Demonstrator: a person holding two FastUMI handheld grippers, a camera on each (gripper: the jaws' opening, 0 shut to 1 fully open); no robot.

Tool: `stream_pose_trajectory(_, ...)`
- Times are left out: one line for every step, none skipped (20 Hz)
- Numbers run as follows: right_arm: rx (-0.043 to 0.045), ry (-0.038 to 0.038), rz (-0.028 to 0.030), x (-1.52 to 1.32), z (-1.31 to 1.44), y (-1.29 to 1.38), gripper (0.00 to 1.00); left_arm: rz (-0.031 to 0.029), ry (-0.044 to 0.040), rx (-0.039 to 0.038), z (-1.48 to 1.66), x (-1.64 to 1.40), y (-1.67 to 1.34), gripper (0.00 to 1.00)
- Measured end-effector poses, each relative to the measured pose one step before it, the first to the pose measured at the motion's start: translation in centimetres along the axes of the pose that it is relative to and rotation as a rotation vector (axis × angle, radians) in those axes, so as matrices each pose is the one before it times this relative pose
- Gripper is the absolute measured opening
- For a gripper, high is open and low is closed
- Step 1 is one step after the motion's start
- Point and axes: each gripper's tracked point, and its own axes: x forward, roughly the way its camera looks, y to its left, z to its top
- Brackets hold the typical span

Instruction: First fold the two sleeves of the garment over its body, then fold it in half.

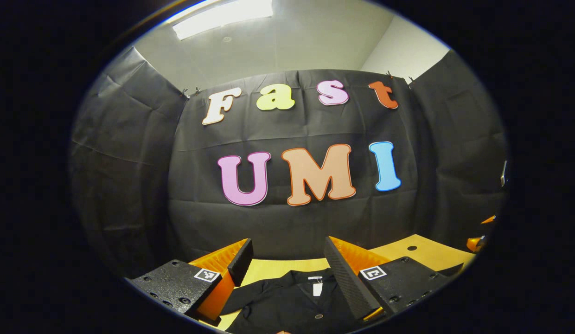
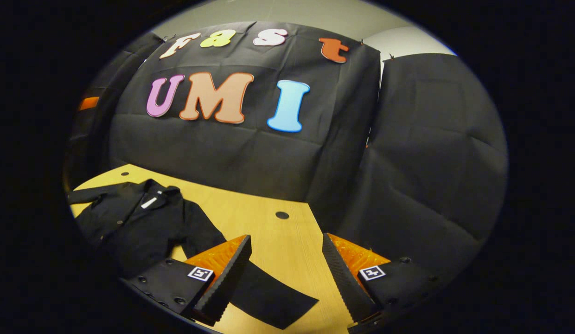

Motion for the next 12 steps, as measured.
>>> stream_pose_trajectory(0.00016,0.02428,0.00172,0.483,-1.162,-0.528,0.98,-0.00132,0.01054,0.00473,-0.359,0.194,-0.573,0.94)
stream_pose_trajectory(0.00326,0.02487,0.00341,0.548,-1.102,-0.374,0.98,-0.00030,0.01230,0.00388,-0.430,0.129,-0.445,0.97)
stream_pose_trajectory(0.00538,0.02854,0.00557,0.476,-1.022,-0.332,0.98,0.00094,0.00855,0.00262,-0.189,0.133,-0.407,0.97)
stream_pose_trajectory(0.00024,0.02510,0.00500,0.619,-1.076,-0.284,0.98,0.00199,0.00668,0.00238,-0.187,0.237,-0.391,0.94)
stream_pose_trajectory(-0.00242,0.02508,0.00733,0.602,-0.985,-0.220,0.98,0.00218,0.00535,0.00306,-0.201,0.089,-0.484,0.93)
stream_pose_trajectory(-0.00241,0.02639,0.00855,0.712,-1.003,-0.163,0.98,0.00381,0.00459,0.00438,-0.178,0.056,-0.398,0.97)
stream_pose_trajectory(-0.00329,0.02713,0.00969,0.687,-0.878,-0.154,0.98,0.00306,0.00484,0.00465,-0.106,0.088,-0.449,0.97)
stream_pose_trajectory(-0.00107,0.02987,0.01058,0.667,-0.851,-0.152,0.99,0.00347,0.00450,0.00397,-0.238,0.121,-0.439,0.97)
stream_pose_trajectory(0.00031,0.03621,0.01093,0.530,-0.948,-0.121,0.99,0.00331,0.00487,0.00341,-0.163,0.149,-0.403,0.97)
stream_pose_trajectory(-0.00244,0.02818,0.01076,0.573,-1.037,-0.118,0.99,0.00397,0.00403,0.00263,-0.126,0.154,-0.339,0.97)
stream_pose_trajectory(-0.00178,0.02784,0.01092,0.688,-0.893,-0.089,0.99,0.00383,0.00769,0.00243,-0.191,0.092,-0.334,0.97)
stream_pose_trajectory(0.00025,0.02856,0.01268,0.753,-0.911,-0.192,0.99,0.00357,0.00664,-0.00016,-0.320,0.096,-0.394,0.92)
